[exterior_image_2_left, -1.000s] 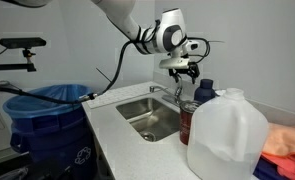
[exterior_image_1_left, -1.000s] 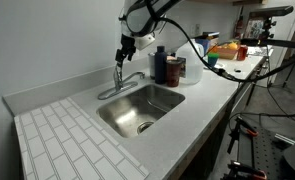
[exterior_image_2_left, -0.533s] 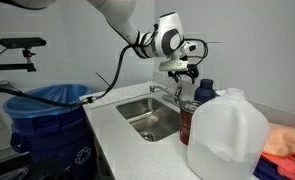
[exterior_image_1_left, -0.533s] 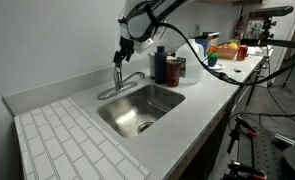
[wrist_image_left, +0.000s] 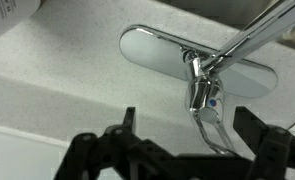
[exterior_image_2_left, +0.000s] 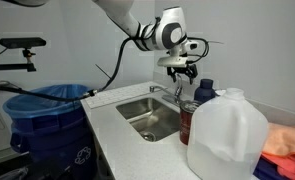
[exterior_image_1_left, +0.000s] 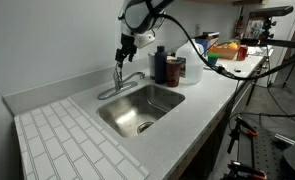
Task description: Move the tap
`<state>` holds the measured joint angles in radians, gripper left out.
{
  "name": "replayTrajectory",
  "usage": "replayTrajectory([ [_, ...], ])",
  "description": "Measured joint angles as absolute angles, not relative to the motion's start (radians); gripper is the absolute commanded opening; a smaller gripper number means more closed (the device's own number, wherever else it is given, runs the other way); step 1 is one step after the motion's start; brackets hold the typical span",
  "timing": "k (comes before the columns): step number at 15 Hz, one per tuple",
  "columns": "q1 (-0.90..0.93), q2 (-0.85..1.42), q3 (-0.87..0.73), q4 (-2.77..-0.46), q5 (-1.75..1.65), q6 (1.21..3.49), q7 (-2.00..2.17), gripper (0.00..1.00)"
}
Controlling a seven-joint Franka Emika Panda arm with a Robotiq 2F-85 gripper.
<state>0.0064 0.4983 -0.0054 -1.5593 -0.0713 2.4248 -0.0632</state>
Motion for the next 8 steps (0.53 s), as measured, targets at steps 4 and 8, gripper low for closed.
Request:
replayTrajectory([
  [4, 0.006, 0.469, 0.002, -1.548, -0.03, 2.312, -0.064, 1.0],
  [8, 0.007, 0.452, 0.024, -1.554, 0.002, 2.261, -0.064, 1.0],
])
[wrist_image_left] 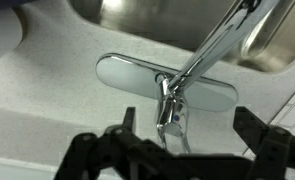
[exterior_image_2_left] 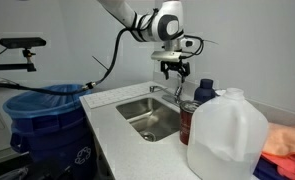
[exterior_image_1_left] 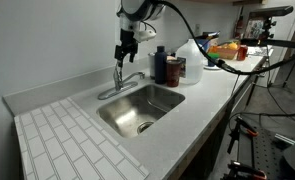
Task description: Move the tap
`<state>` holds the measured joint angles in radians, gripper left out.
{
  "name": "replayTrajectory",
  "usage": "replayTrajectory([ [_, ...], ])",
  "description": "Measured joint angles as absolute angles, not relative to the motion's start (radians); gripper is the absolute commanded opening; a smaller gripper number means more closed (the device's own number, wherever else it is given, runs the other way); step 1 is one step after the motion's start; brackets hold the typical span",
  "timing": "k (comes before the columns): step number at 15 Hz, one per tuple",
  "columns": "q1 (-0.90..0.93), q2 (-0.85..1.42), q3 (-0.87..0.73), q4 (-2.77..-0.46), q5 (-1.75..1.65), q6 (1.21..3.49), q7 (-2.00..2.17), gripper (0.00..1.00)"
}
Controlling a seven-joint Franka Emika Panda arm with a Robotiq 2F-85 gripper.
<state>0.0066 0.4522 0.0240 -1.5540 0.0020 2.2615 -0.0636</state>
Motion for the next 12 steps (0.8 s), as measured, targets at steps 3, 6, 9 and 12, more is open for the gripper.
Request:
replayTrajectory([
  [3, 0.011, 0.444, 0.041, -1.575, 0.009, 2.248, -0.061, 1.0],
  [6, 0.018, 0.438, 0.049, -1.611, 0.009, 2.247, -0.056, 1.0],
  [9, 0.022, 0.431, 0.056, -1.653, 0.009, 2.24, -0.056, 1.0],
  [12, 0.027, 0.431, 0.058, -1.683, 0.009, 2.232, -0.053, 1.0],
])
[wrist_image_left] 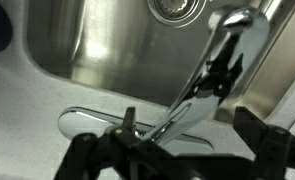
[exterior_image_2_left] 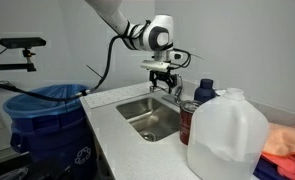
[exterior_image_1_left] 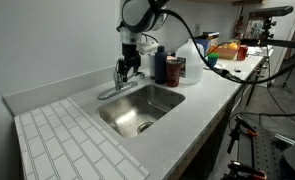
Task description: Move the tap
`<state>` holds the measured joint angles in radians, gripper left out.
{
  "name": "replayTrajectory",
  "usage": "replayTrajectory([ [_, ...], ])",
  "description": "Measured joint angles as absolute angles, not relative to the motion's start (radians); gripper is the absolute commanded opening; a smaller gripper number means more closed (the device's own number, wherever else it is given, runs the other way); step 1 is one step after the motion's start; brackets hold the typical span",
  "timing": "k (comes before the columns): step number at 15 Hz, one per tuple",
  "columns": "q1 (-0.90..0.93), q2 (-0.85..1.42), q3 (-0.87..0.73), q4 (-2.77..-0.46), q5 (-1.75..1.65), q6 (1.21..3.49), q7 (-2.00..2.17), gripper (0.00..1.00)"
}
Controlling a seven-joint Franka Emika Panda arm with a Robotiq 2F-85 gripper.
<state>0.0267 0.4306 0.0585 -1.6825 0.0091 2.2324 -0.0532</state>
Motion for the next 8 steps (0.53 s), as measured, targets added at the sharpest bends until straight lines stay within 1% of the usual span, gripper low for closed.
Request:
replayTrajectory([
  [8, 0.049, 0.415, 0.042, -1.73, -0.069, 2.196, 0.034, 1.0],
])
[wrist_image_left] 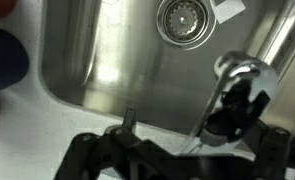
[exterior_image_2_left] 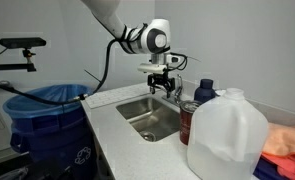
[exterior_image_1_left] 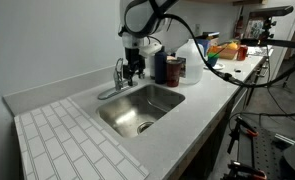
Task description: Move the tap
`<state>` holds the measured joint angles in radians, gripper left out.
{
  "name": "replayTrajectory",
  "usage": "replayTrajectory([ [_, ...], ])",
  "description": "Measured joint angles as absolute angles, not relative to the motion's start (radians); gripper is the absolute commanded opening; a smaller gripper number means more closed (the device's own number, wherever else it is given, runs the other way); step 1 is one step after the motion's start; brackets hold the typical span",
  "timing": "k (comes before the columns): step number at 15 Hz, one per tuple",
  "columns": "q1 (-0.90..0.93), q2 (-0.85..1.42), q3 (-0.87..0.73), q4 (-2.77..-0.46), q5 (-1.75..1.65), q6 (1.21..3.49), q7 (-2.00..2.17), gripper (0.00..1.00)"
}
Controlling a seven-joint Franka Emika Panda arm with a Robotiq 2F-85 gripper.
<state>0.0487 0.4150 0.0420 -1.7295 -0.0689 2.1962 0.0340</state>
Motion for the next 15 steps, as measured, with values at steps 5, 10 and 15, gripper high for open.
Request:
replayTrajectory([
  [5, 0.079, 0.412, 0.013, -1.734, -0.172, 2.198, 0.141, 1.0],
  [10, 0.123, 0.408, -0.023, -1.734, -0.305, 2.198, 0.263, 1.0],
  [15, 0.135, 0.417, -0.088, -1.738, -0.408, 2.194, 0.315, 1.0],
])
